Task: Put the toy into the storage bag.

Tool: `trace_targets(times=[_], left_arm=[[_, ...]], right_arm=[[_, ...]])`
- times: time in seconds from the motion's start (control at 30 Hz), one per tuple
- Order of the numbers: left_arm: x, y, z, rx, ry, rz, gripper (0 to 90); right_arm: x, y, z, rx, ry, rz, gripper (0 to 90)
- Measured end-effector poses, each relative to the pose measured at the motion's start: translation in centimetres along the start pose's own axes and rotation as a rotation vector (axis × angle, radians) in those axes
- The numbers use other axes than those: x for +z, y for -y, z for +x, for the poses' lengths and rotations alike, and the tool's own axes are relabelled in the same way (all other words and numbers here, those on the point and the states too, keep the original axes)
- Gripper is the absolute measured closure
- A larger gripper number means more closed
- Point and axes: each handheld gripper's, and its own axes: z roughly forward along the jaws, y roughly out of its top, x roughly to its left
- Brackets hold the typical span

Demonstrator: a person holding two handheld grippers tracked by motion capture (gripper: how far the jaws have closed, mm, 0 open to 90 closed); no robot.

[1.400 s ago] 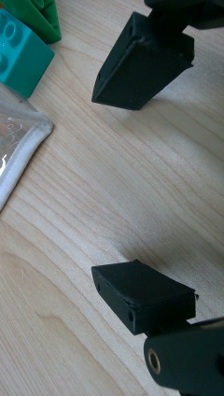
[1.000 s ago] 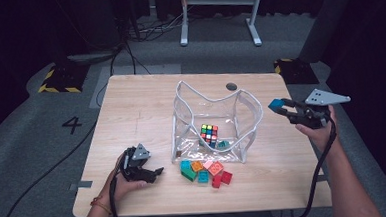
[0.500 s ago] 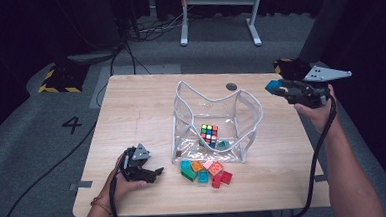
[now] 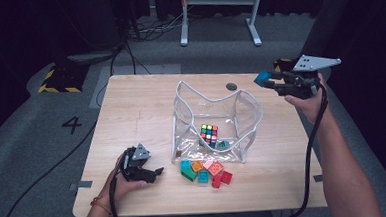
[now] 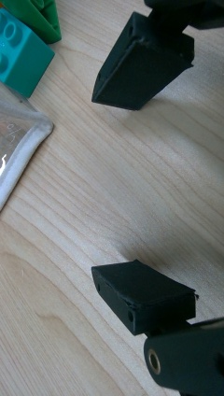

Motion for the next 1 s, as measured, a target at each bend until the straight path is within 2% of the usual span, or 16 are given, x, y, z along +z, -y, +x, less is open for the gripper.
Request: trace_targets(times=[0.33,0.4,0.43,0.57,0.77,1.0], left_arm=[[0.0,0.0,0.0,0.000,0.000,0.000,15.7],[0.0,0.0,0.0,-0.001,-0.001,-0.002,15.7],[0.0,0.0,0.0,0.000,0.000,0.000,15.7],[0.0,0.0,0.0,0.000,0.000,0.000,15.7],[0.0,0.0,0.0,0.000,-0.003,-0.003,15.7],[0.0,0.0,0.0,0.001,-0.001,-0.001,15.7]], right_arm=[[2.6,-1.2,2.7,-0.068,-0.103,0.020,59.7],[3.2,-1.3,3.3,-0.066,-0.127,0.028,59.7],[3.7,-1.3,3.6,-0.095,-0.137,0.027,59.7],[4.9,-1.5,4.7,-0.118,-0.186,0.052,59.7],[6.6,-1.3,6.3,-0.164,-0.244,0.118,59.7],[8.8,-1.3,7.9,-0.253,-0.300,0.257,59.6]])
